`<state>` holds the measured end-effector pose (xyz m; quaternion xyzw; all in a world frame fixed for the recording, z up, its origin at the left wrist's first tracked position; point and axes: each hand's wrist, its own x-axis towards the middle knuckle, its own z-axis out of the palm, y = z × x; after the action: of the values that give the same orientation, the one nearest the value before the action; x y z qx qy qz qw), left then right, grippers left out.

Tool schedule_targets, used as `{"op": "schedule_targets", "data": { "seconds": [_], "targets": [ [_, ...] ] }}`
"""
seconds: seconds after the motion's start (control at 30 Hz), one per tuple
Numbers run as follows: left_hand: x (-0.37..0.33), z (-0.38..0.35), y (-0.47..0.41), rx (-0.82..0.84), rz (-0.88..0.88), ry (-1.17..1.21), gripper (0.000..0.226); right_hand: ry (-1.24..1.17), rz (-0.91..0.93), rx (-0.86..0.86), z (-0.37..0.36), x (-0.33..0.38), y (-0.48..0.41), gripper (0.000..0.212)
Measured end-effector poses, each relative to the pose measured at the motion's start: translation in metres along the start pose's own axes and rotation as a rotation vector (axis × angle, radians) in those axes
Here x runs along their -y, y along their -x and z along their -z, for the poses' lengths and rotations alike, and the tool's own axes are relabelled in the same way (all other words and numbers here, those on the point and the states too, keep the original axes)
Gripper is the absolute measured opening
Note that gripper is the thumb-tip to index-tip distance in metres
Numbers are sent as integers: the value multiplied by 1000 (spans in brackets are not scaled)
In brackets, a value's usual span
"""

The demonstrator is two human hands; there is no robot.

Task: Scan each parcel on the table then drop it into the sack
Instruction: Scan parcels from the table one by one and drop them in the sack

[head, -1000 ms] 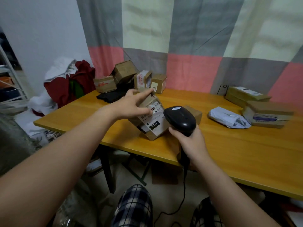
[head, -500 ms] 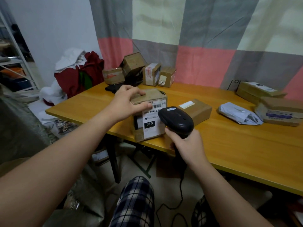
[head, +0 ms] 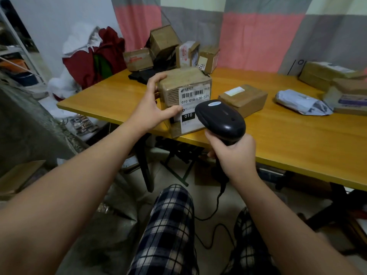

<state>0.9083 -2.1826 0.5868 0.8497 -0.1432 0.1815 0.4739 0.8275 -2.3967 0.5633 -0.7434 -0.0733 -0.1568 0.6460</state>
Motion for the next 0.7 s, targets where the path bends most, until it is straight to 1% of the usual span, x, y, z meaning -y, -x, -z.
{"op": "schedule_targets", "data": {
  "seconds": [0.27,0.37,0.47,0.53,0.6,0.7],
  "targets": [
    [5,-1,-6,16,-7,-1,81,54,18,7,1,2,3,11],
    [6,1,-6,65,-9,-24,92,34,26,0,1,3,4,15],
    [5,5,2,96,-18,-54,102,15,27,18,-3,3,5,11],
    [-1,11,15,19,10,-55,101,27,18,72,-9,2,7,17],
    [-8,23,38,-115,63,-32,98,-3,10,131,-18,1,9,20],
    [-8,52,93,-310,160,100,100,-41,41,253,-42,2,14,33]
  ]
}}
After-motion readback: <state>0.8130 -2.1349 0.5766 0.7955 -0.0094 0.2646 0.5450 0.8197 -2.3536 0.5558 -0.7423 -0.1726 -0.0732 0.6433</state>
